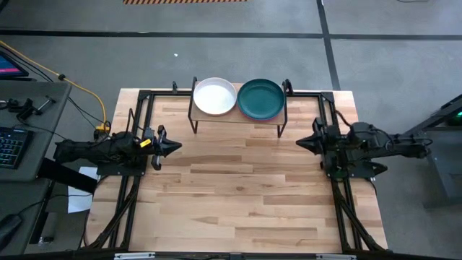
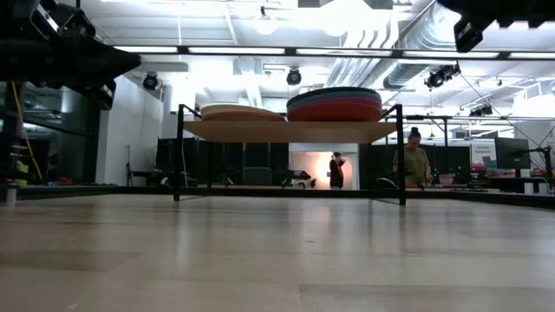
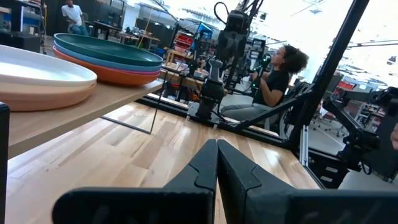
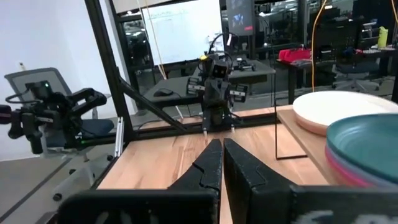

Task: Place and stack plates onto a shelf
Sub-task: Return to Home Position

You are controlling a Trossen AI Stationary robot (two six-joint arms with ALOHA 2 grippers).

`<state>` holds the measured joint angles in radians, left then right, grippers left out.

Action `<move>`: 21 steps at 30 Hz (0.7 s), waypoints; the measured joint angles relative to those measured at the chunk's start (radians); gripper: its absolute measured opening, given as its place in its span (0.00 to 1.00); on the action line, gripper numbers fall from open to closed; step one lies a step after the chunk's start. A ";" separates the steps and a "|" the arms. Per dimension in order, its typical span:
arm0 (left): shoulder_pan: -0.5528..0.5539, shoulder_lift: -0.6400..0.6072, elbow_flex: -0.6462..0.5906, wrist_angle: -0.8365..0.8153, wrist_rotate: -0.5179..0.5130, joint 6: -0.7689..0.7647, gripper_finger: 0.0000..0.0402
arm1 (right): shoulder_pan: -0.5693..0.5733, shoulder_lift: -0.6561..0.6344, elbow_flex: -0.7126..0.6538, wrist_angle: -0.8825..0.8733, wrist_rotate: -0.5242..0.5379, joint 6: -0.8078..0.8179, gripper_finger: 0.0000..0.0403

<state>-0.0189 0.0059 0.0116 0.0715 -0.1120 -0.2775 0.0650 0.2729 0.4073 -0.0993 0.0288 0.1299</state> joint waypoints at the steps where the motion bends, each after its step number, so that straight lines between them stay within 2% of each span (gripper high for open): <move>1: 0.000 0.000 0.000 0.000 0.000 0.000 0.00 | 0.000 0.000 -0.020 0.021 0.000 0.000 0.00; 8: 0.000 0.000 0.000 0.000 0.000 0.000 0.00 | -0.075 0.000 -0.124 0.115 0.019 0.036 0.00; 15: 0.000 0.000 0.000 0.000 0.000 0.000 0.00 | -0.192 0.000 -0.128 0.091 -0.104 -0.010 0.00; 21: 0.000 0.000 0.000 0.000 0.000 0.000 0.00 | -0.265 -0.001 -0.128 0.124 -0.233 0.018 0.00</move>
<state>-0.0189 0.0059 0.0116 0.0711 -0.1120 -0.2775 -0.1996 0.2724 0.2790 0.0248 -0.2041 0.1479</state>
